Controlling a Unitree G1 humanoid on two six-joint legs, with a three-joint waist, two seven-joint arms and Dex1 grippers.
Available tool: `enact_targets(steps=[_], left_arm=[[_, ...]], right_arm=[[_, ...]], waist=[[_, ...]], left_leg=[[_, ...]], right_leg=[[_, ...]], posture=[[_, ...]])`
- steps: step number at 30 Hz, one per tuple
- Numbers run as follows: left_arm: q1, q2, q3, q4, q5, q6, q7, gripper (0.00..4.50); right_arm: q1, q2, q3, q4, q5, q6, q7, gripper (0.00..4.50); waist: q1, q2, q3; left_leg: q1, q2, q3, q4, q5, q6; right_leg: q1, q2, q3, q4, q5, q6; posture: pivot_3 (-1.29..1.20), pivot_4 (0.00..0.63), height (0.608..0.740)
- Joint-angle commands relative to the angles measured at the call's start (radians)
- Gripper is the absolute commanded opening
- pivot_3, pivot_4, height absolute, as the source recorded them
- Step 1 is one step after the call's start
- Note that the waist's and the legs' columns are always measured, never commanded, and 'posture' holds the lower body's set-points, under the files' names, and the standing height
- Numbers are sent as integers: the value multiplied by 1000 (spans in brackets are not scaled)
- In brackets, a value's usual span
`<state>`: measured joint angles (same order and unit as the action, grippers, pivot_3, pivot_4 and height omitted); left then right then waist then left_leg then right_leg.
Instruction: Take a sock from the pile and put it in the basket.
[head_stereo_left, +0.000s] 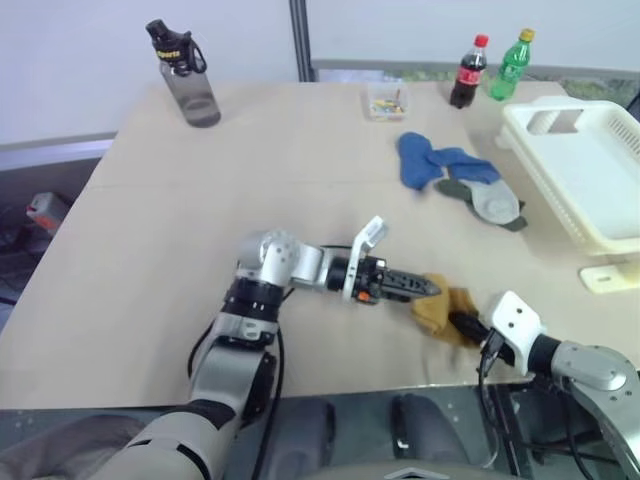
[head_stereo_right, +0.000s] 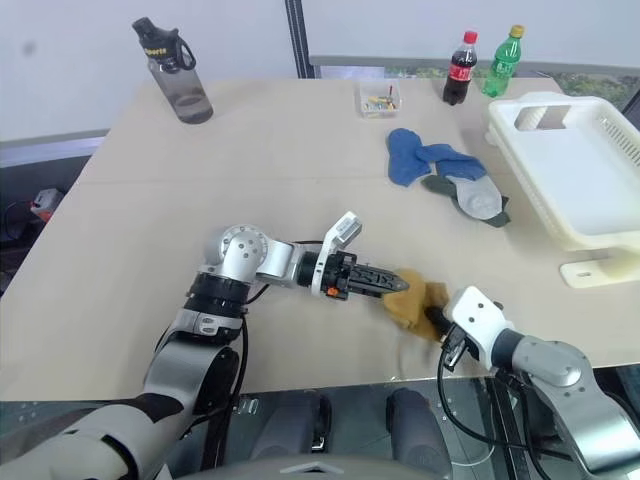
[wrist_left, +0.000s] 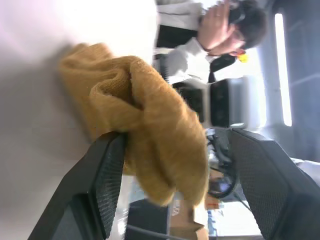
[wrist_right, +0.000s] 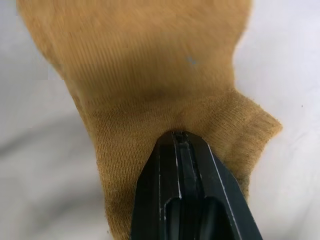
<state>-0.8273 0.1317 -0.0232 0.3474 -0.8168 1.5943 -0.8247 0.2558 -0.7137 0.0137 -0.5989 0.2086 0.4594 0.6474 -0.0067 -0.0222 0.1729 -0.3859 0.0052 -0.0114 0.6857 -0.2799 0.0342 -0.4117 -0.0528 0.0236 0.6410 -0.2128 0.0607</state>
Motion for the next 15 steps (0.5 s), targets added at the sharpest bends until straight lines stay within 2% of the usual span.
enact_targets(steps=[1, 5, 8, 15], left_arm=[[-27, 15, 29, 9, -43, 20, -16, 3470], [0, 88, -7, -9, -71, 20, -13, 3470], [62, 153, -80, -66, -60, 20, -5, 3470], [110, 223, -157, -133, -133, 20, 0, 3470]], right_arm=[[12, -4, -16, -33, -5, 17, -7, 49], [-3, -1, 0, -33, -16, 25, -11, 49], [-25, 4, 13, -19, -20, 25, -8, 49], [-59, 14, 30, -6, -23, 28, -2, 49]], waist=[[-2, 0, 0], [-7, 0, 0], [-6, 0, 0], [2, 0, 0]], left_leg=[[0, 0, 0, 0, 0, 0], [0, 0, 0, 0, 0, 0], [1, 0, 0, 0, 0, 0], [0, 0, 0, 0, 0, 0]], right_leg=[[0, 0, 0, 0, 0, 0], [0, 0, 1, 0, 0, 0], [0, 0, 1, 0, 0, 0], [-1, -1, 1, 0, 0, 0]], posture=[[0, 150, 740], [0, 150, 740], [0, 150, 740], [0, 150, 740]])
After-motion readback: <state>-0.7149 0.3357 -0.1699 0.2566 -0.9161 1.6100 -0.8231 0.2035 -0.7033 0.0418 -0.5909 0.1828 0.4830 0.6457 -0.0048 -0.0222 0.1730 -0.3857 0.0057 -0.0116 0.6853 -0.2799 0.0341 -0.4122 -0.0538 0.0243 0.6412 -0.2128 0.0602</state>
